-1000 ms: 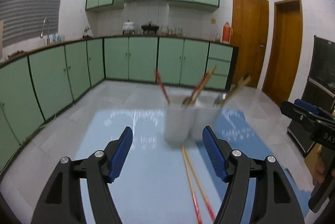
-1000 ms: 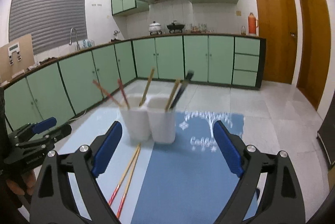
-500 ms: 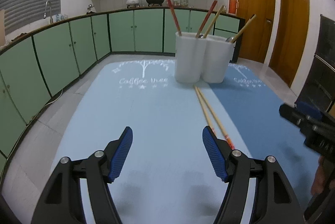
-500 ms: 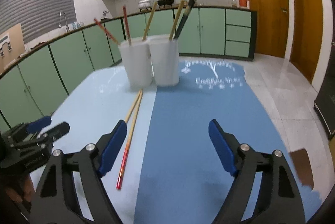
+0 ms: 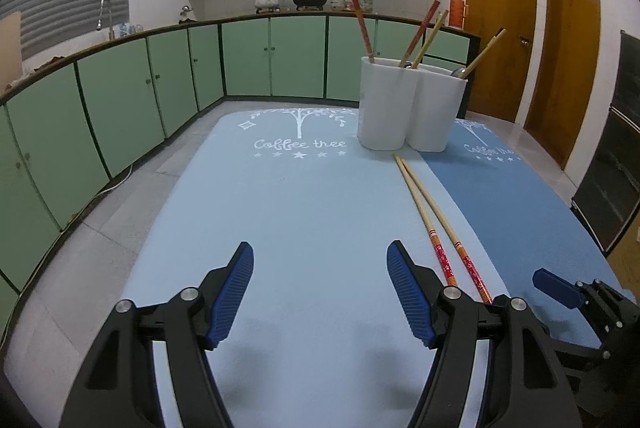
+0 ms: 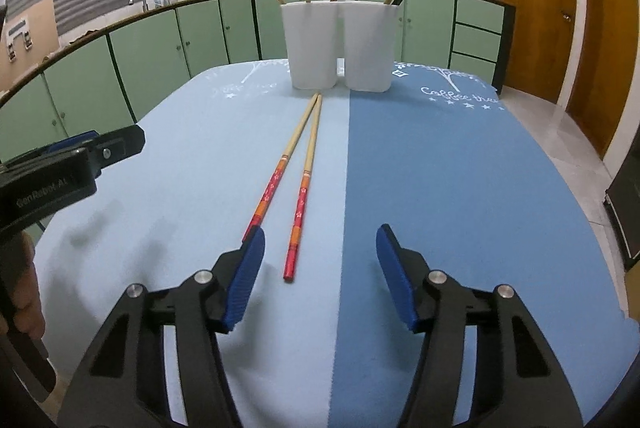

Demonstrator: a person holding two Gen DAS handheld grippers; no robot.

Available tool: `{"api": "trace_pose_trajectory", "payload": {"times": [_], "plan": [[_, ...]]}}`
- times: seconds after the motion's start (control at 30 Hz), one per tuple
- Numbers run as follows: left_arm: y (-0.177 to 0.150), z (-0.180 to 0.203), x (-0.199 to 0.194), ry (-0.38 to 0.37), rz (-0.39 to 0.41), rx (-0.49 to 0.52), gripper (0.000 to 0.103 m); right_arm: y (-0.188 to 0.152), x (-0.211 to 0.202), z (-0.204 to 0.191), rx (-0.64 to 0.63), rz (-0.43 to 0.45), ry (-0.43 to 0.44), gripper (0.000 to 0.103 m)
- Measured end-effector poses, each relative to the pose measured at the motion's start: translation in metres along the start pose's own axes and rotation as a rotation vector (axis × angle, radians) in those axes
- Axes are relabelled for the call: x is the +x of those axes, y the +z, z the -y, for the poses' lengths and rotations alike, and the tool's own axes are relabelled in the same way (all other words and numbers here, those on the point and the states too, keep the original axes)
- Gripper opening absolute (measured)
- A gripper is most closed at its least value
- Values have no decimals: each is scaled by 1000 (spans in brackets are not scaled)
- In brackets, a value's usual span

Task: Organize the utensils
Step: 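Close the right gripper on a red-patterned chopstick, then grasp the other red-patterned chopstick with the left gripper while the right holds its own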

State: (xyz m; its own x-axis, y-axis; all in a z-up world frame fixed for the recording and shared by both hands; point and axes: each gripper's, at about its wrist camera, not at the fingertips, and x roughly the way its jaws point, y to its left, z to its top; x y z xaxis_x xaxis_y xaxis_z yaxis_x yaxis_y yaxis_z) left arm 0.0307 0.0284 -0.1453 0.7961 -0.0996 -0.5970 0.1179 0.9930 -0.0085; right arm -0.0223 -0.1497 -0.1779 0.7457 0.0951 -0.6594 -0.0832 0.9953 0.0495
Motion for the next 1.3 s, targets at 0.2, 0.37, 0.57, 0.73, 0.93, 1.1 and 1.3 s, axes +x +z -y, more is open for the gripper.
{"api": "trace_pose_trajectory", "payload": {"times": [0.2,0.37,0.57,0.73,0.93,1.1,1.3], "plan": [[1,-5,-2,-3,13,-17,68,-3,8,-7,-13,-50,0,36],[0,-8,-3,-2,13,-28,68,-3,11,-3,-1,-72,12,14],[-1,-2,-1,-16,1,-29,68,0,9,5,20,-66,31,5],[-1,14,1,-50,-17,-5,68,9,6,29,92,-41,-11,5],[-2,36,7,-88,-29,7,68,17,3,58,157,-6,-65,5],[-4,52,14,-119,-49,5,68,25,0,70,160,23,-91,5],[-10,68,26,-141,-93,-2,67,36,-1,73,145,55,-94,5]]}}
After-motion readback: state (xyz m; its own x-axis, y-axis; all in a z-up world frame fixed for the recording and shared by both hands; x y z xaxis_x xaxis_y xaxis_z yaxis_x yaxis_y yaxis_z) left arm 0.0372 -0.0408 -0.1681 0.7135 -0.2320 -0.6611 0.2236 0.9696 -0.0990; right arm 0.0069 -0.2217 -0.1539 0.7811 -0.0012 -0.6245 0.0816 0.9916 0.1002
